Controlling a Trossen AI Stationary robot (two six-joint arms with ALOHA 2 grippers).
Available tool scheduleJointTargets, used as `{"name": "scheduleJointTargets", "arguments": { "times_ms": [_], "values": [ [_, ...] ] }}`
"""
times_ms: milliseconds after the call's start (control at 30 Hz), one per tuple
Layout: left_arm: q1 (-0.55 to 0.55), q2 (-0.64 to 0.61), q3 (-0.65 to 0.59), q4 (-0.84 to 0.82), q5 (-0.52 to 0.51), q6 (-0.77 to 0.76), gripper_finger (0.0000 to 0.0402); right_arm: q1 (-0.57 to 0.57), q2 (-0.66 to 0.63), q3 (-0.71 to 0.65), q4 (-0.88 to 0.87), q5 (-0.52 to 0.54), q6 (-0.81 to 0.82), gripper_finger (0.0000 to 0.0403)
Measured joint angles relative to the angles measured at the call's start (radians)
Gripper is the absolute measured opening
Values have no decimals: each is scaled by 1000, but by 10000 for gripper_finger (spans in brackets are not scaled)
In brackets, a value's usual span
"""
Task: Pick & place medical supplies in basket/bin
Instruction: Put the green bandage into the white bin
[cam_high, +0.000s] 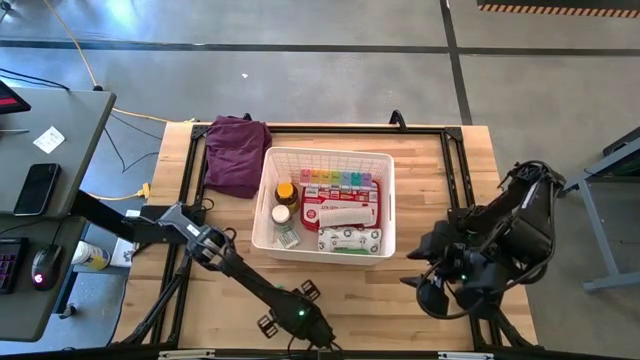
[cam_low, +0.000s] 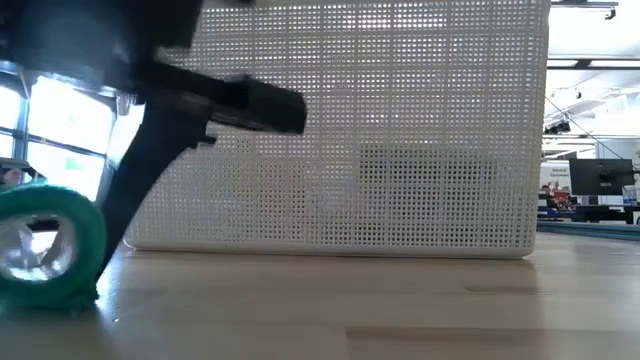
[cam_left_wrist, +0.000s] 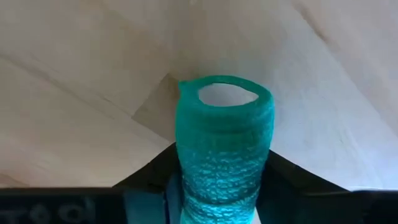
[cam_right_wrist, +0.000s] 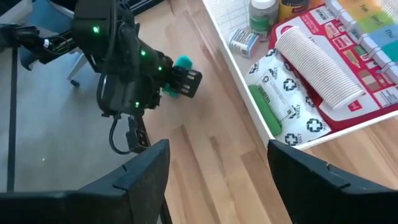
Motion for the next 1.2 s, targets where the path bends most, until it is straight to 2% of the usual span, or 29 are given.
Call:
{"name": "scheduleJointTargets", "arguments": {
  "times_ms": [167, 367, 467, 600, 700, 833, 967, 1067, 1200],
  "values": [
    [14, 1, -4, 9, 42, 12, 164, -12, 0, 0, 0, -14, -14, 259],
    [47, -2, -40, 10, 75, 8, 188, -12, 0, 0, 0, -24, 2, 259],
    [64, -15, -25, -30, 83, -25, 184, -12, 0, 0, 0, -23, 5, 259],
    [87, -41, 36, -54, 69, -66, 147, -12, 0, 0, 0, -9, 3, 259],
    [96, -91, 97, -104, 99, -87, 120, -12, 0, 0, 0, 0, -6, 259],
    [104, -119, 188, -161, 108, -115, 113, -12, 0, 0, 2, -1, -2, 259],
    [111, -211, 306, -158, 57, -157, 126, -1, 0, 0, 11, -1, -5, 259],
    [126, -313, 260, -74, -19, -196, 128, 0, 0, 0, 13, 21, -34, 259],
    [195, -414, 267, -22, -159, -222, 121, -14, 0, 0, 13, 80, -52, 259]
  ]
}}
